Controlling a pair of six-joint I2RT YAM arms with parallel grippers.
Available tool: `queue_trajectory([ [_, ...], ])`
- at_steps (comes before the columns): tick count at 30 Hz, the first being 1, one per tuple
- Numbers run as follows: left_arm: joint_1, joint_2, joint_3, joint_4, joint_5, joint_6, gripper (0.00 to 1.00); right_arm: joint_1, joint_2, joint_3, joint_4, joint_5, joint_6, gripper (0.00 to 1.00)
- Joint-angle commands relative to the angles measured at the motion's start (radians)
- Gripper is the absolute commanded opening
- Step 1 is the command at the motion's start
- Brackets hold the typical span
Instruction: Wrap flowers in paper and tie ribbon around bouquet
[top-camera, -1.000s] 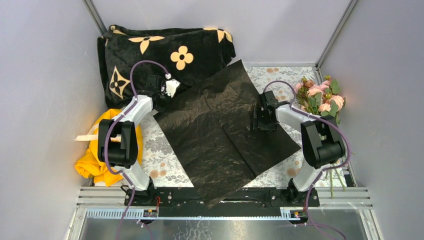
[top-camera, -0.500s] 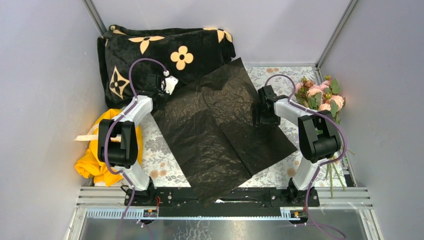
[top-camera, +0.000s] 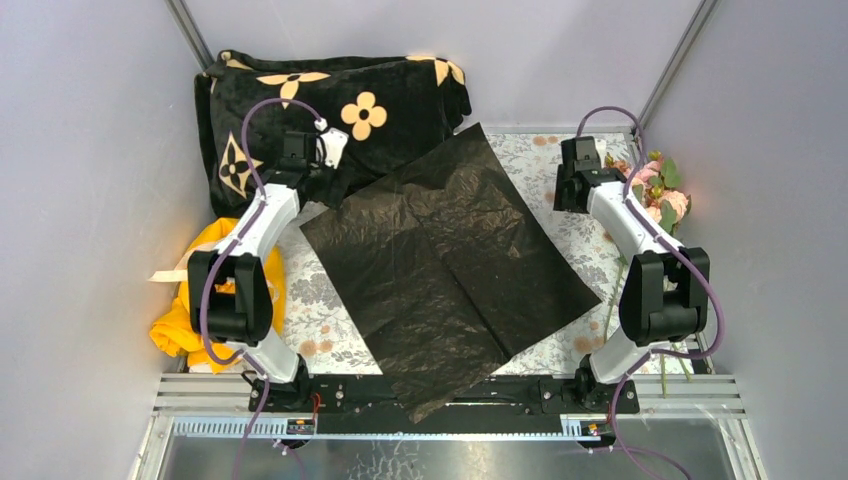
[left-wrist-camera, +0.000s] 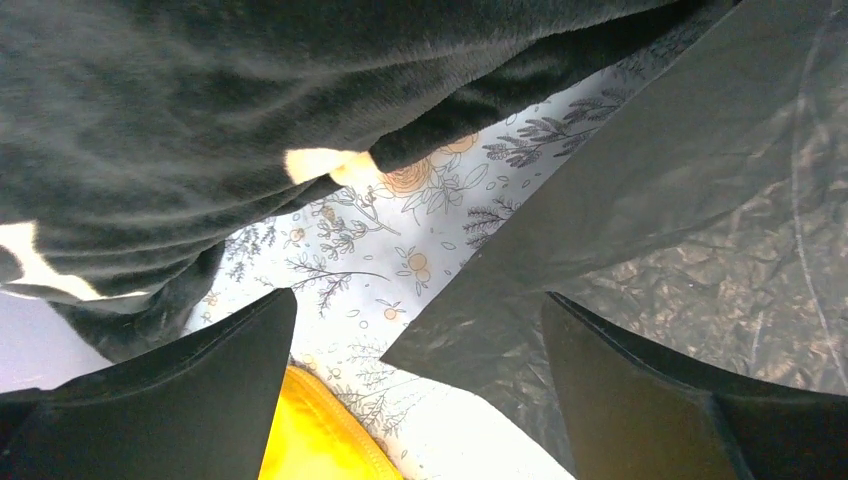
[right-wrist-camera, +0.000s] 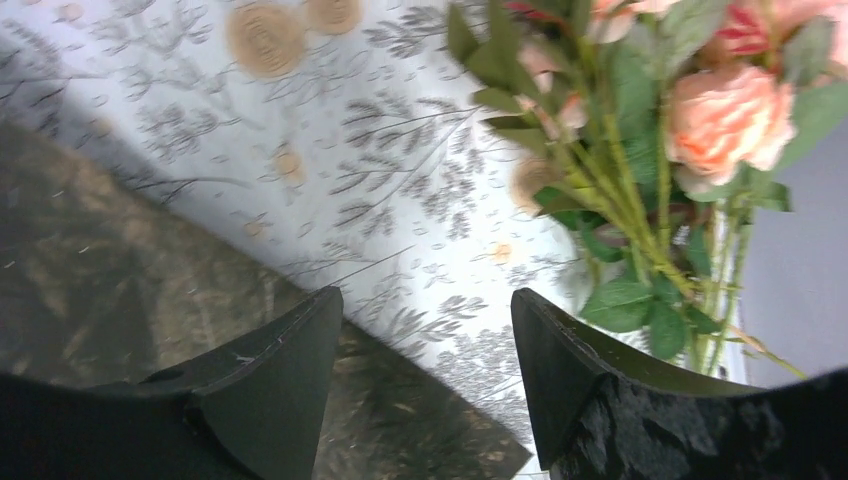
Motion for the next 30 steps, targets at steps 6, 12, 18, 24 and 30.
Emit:
queue_trajectory([
  [6, 0.004, -0.179, -0.079, -0.087, 0.2, -0.068, 0.99, -0.119, 0.093, 0.104, -0.065, 0.111, -0.087, 0.69],
  [12, 0.004, -0.206, -0.126, -0.077, 0.308, -0.103, 0.99, -0.136, 0.141, 0.07, -0.025, 0.139, -0.124, 0.69],
  [18, 0.004, -0.226, -0.142, -0.088, 0.317, -0.097, 0.99, -0.176, 0.243, 0.163, -0.046, 0.248, -0.143, 0.68],
  [24, 0.006, -0.229, -0.153, -0.122, 0.306, -0.073, 0.99, -0.182, 0.314, 0.221, -0.009, 0.307, -0.206, 0.59],
  [30, 0.006, -0.23, -0.146, -0.143, 0.311, -0.07, 0.99, -0.182, 0.327, 0.279, -0.054, 0.294, -0.23, 0.1],
])
